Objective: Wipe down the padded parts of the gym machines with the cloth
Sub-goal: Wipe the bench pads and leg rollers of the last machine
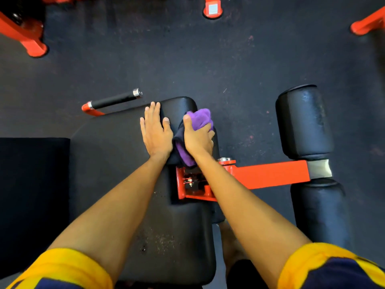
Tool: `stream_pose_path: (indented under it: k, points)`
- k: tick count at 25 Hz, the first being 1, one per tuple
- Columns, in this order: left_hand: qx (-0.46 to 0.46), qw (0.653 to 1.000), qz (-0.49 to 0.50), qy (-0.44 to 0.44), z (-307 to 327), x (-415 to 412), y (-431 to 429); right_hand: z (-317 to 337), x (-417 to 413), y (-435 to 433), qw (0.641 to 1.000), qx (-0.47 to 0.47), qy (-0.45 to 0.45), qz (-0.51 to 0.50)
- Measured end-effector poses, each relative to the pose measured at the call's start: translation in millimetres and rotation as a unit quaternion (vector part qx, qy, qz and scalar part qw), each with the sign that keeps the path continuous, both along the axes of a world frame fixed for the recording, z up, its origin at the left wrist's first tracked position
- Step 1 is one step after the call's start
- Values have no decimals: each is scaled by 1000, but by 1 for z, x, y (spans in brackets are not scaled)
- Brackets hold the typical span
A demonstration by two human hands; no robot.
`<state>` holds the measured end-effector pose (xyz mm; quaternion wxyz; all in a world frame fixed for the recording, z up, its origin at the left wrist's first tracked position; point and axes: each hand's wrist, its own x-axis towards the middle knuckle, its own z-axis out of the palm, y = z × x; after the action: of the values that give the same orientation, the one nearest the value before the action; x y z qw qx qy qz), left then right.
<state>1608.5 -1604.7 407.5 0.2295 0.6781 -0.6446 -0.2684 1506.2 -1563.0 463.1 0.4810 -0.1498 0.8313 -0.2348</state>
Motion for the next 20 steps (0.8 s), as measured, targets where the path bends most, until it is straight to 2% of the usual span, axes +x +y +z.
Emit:
stream_pose_path:
  k: [4, 8, 9, 11, 13, 14, 16, 18, 20]
  points:
    - [47, 994, -83, 52, 2, 26, -7, 3, 45, 31, 986, -77, 102, 107]
    - [37, 987, -156, 26, 6, 62, 12, -10, 30, 23, 986, -80, 119, 84]
    - [36, 987, -157, 23, 5, 70, 20, -13, 32, 24, 980, -74, 157, 94]
    - [41, 989, -137, 40, 2, 85, 34, -18, 52, 39, 935, -99, 280, 193]
    - [47, 991, -116, 56, -3, 98, 45, -26, 71, 67, 851, -168, 361, 341]
    - [47, 991, -113, 56, -5, 105, 49, -31, 73, 80, 812, -200, 371, 404]
    - [42, 992, -112, 39, -10, 119, 59, -38, 62, 86, 758, -250, 363, 480]
    - [31, 993, -113, 21, -13, 130, 68, -39, 45, 69, 732, -257, 375, 507]
    - [28, 994, -104, 9, -13, 136, 76, -36, 42, 50, 759, -227, 375, 482]
